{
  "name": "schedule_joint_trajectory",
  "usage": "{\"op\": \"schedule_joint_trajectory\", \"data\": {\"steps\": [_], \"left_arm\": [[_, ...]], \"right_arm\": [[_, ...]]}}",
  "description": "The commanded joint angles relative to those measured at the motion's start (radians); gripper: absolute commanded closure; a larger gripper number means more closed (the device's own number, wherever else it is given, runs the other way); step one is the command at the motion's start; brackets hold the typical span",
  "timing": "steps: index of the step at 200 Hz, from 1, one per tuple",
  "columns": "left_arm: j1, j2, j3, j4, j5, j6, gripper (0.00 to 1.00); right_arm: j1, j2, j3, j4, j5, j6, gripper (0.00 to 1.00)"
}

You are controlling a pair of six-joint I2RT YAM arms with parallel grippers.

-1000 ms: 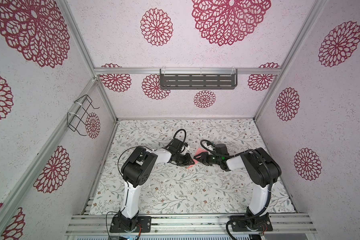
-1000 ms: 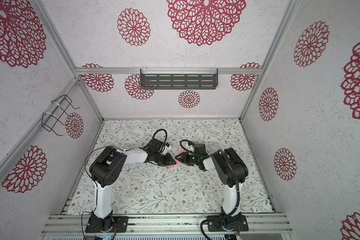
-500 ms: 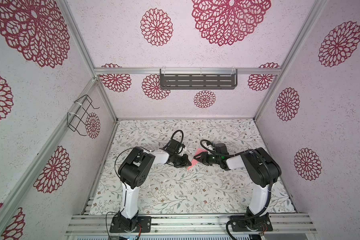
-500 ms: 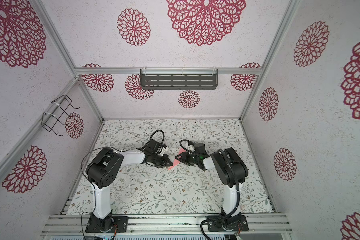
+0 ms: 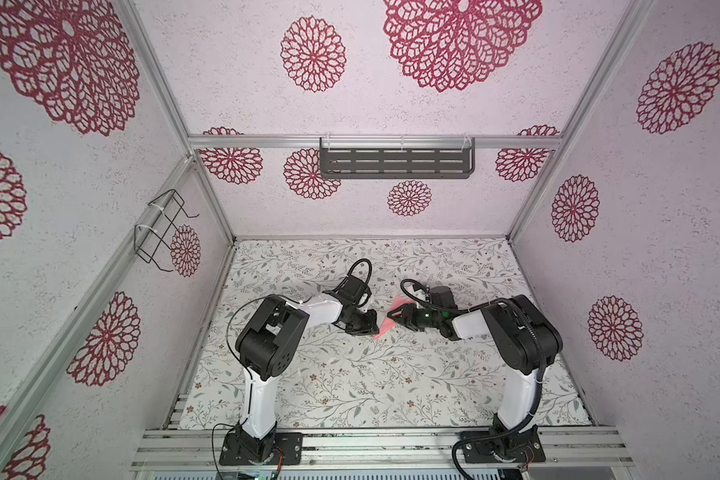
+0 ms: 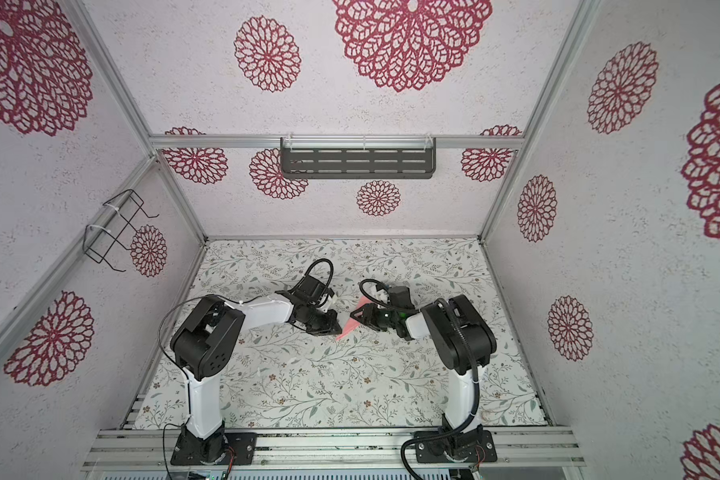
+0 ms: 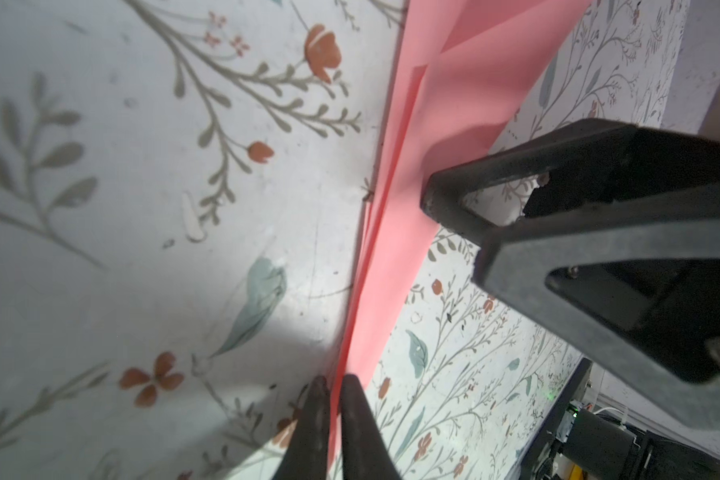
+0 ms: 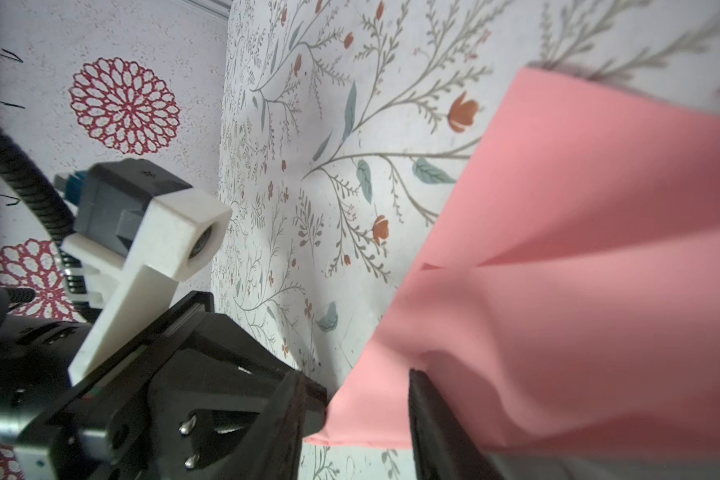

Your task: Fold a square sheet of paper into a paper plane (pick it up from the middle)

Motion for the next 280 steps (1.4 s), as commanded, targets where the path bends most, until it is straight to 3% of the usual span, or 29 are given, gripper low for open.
{"op": "schedule_joint_trajectory", "data": {"steps": [1, 97, 182, 280], "left_arm": [[-0.006, -0.023, -0.004, -0.065, -0.022, 0.016, 0.90], [-0.009, -0.135, 0.020, 0.006, -0.048, -0.035, 0.86], [-0.045, 0.039, 0.148, -0.051, -0.038, -0.005, 0.95], [-0.096, 0.059, 0.162, -0.206, -0.192, 0.063, 0.99]], "right_arm": [[-0.009, 0.030, -0.010, -0.099, 0.069, -0.017, 0.55], [-0.008, 0.029, -0.020, -0.077, 0.064, 0.003, 0.55], [-0.015, 0.032, -0.030, -0.064, 0.058, 0.019, 0.56], [-0.021, 0.036, -0.034, -0.066, 0.063, 0.022, 0.56]]}}
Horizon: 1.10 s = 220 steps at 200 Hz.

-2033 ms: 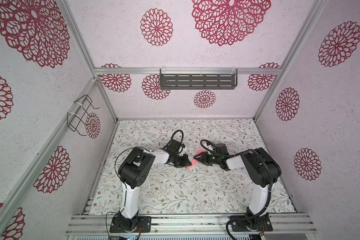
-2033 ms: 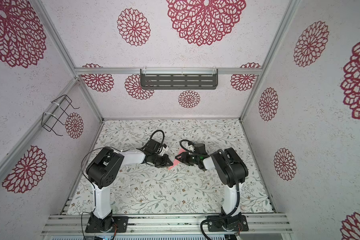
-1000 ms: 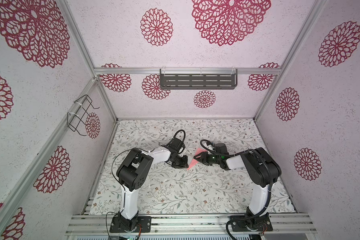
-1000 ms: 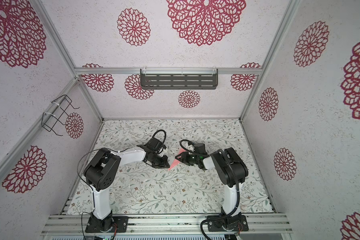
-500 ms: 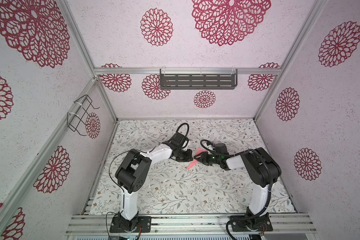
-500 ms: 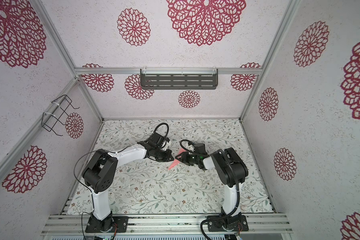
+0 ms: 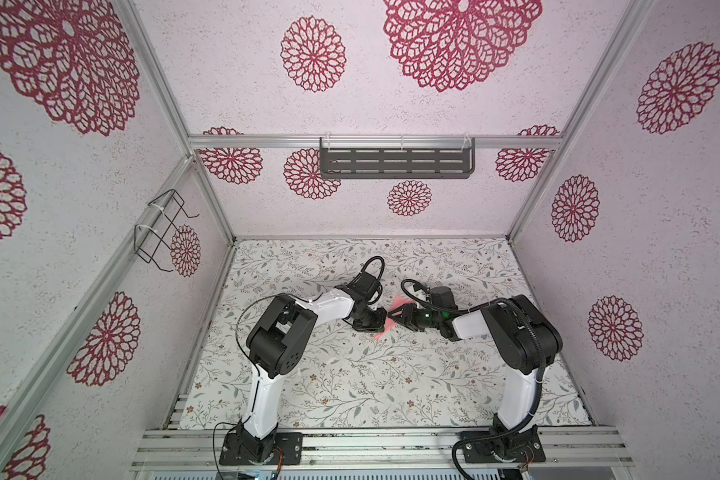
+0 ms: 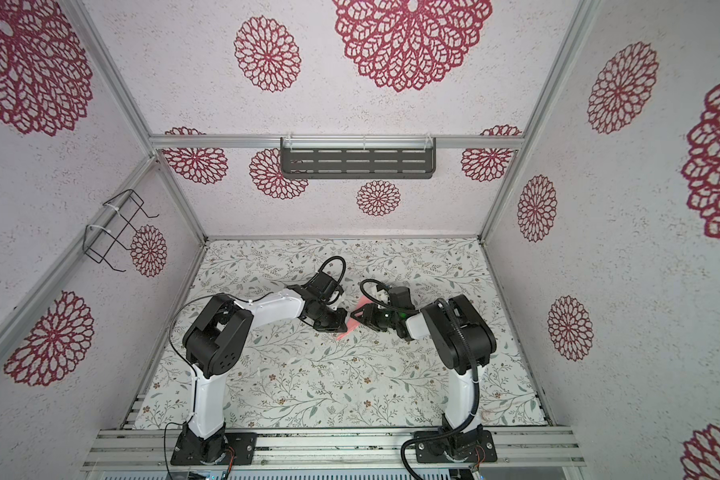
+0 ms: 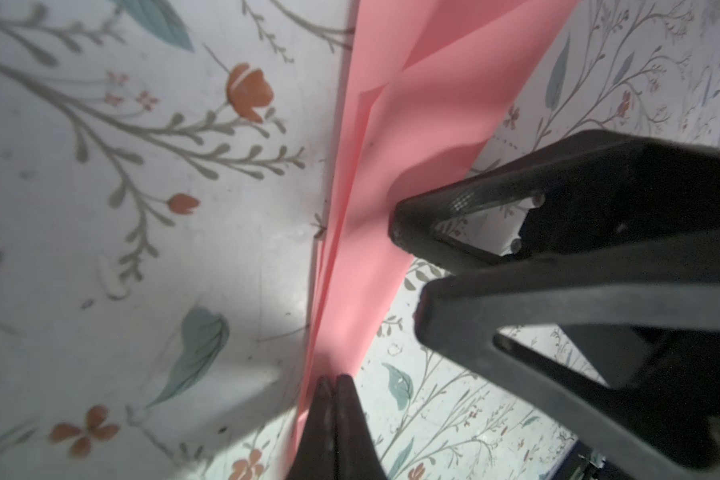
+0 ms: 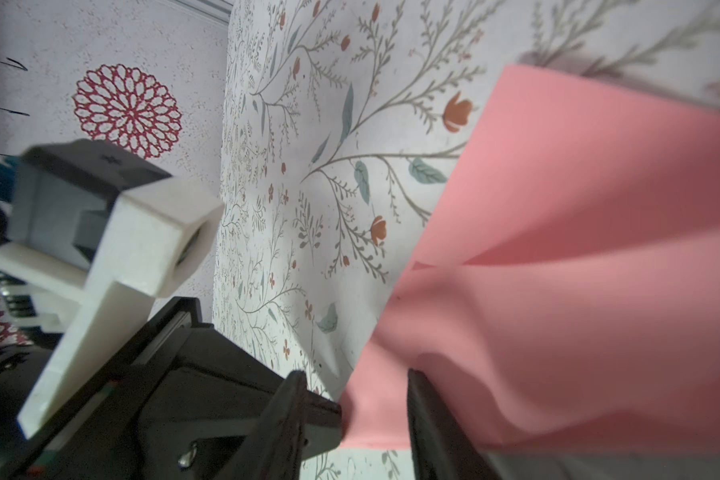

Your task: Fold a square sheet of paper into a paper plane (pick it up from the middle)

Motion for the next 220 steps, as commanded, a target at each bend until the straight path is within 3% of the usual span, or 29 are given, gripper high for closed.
{"op": "schedule_joint_trajectory", "data": {"steps": [1, 73, 188, 220], "left_arm": [[-0.023, -0.004, 0.009, -0.077, -0.078, 0.034, 0.99], [-0.053, -0.025, -0.010, -0.153, -0.161, 0.047, 0.99], [-0.082, -0.085, -0.036, -0.217, -0.166, 0.054, 1.00], [-0.069, -0.165, -0.032, -0.164, -0.186, 0.046, 1.00]], "right_arm": [[-0.018, 0.035, -0.028, -0.083, 0.062, 0.003, 0.56], [-0.025, 0.036, -0.032, -0.082, 0.070, 0.008, 0.56], [-0.029, 0.045, -0.042, -0.057, 0.070, 0.033, 0.56], [-0.029, 0.043, -0.046, -0.050, 0.069, 0.034, 0.56]]}}
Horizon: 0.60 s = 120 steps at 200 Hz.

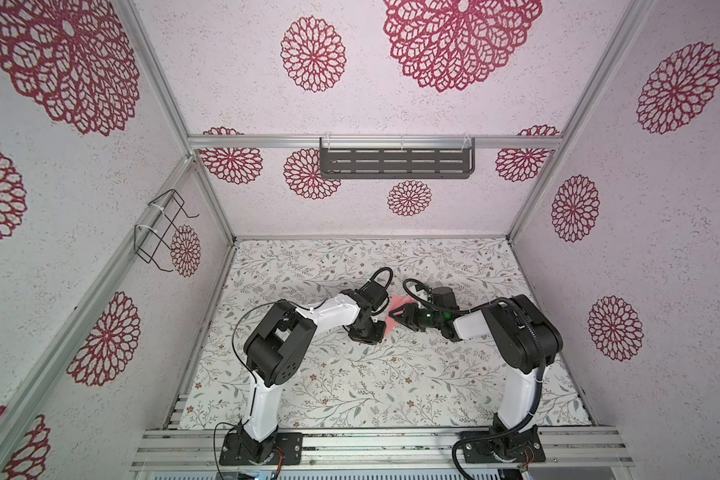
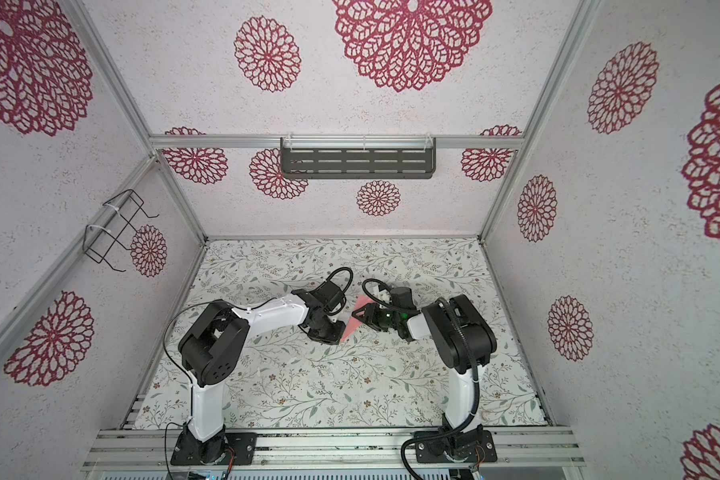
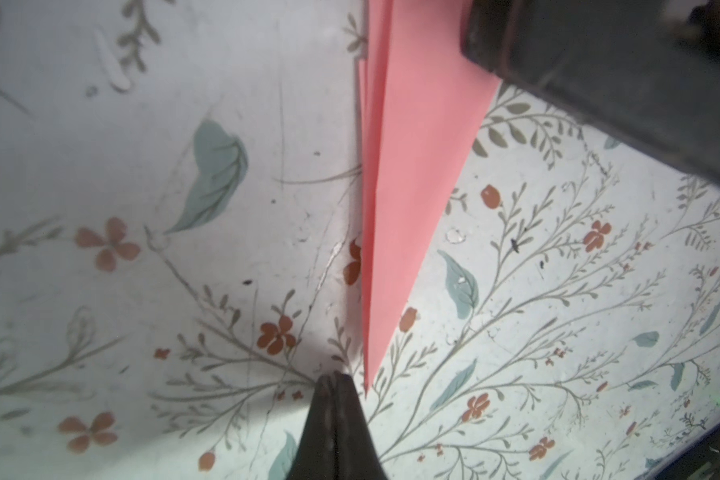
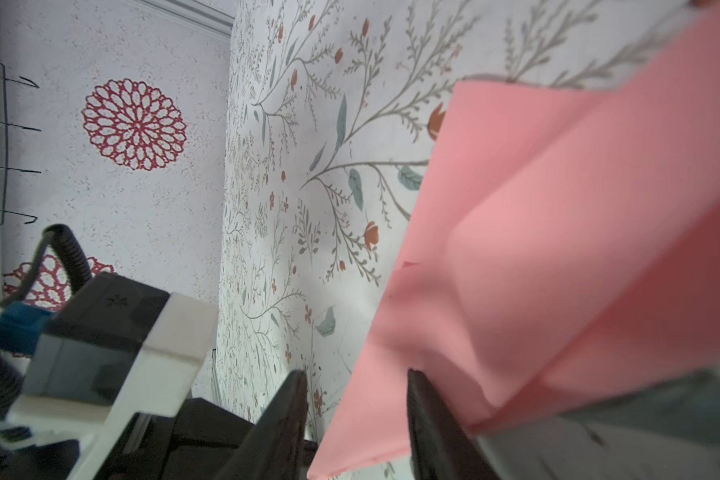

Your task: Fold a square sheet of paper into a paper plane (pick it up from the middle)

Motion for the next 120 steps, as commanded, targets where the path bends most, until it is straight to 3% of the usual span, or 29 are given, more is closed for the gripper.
{"op": "schedule_joint_trajectory", "data": {"steps": [1, 36, 120], "left_arm": [[0.006, -0.097, -0.006, 0.023, -0.023, 0.004, 1.00], [0.014, -0.114, -0.001, 0.155, 0.018, -0.008, 0.98], [-0.014, 0.019, 0.066, 0.132, -0.032, 0.021, 0.98]], "right_arm": [[-0.016, 0.038, -0.035, -0.082, 0.074, 0.007, 0.56], [-0.016, 0.043, -0.036, -0.073, 0.068, 0.016, 0.56], [-0.017, 0.055, -0.052, -0.024, 0.055, 0.052, 0.59]]}}
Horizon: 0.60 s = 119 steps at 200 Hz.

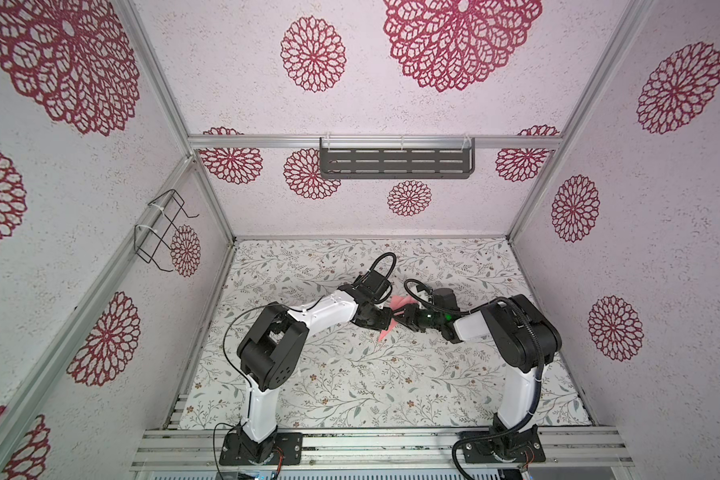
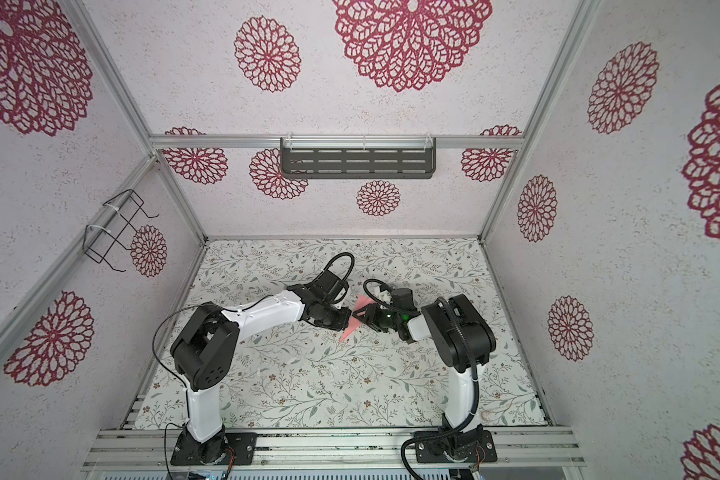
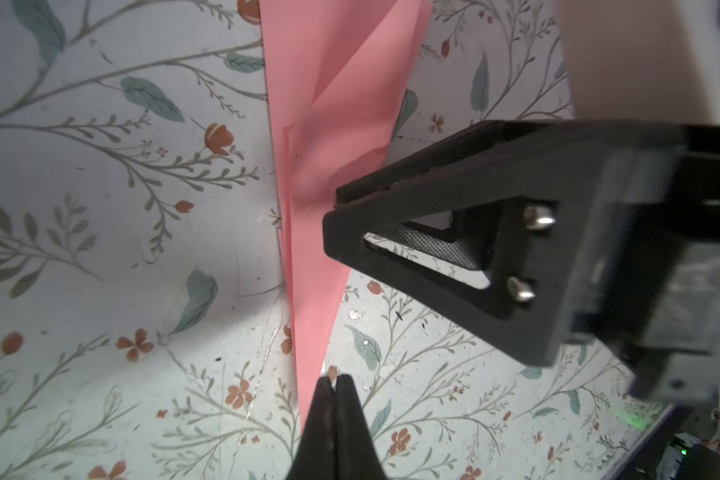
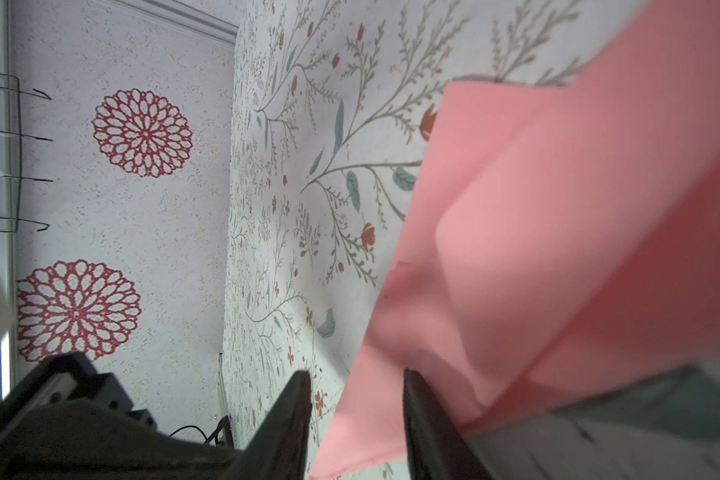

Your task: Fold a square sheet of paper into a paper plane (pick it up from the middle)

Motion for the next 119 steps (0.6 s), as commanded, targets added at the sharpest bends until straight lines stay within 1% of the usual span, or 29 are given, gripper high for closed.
{"op": "schedule_joint_trajectory", "data": {"steps": [1, 75, 119], "left_arm": [[-0.013, 0.034, 0.021, -0.005, -0.023, 0.018, 0.98], [-0.045, 0.075, 0.040, -0.051, -0.057, 0.022, 0.99], [-0.066, 0.075, 0.017, -0.082, -0.090, 0.017, 0.99]], "right_arm": [[-0.013, 0.044, -0.034, -0.078, 0.058, 0.013, 0.59], [-0.012, 0.045, -0.038, -0.072, 0.058, 0.018, 0.59], [-0.012, 0.045, -0.044, -0.059, 0.061, 0.028, 0.59]]}}
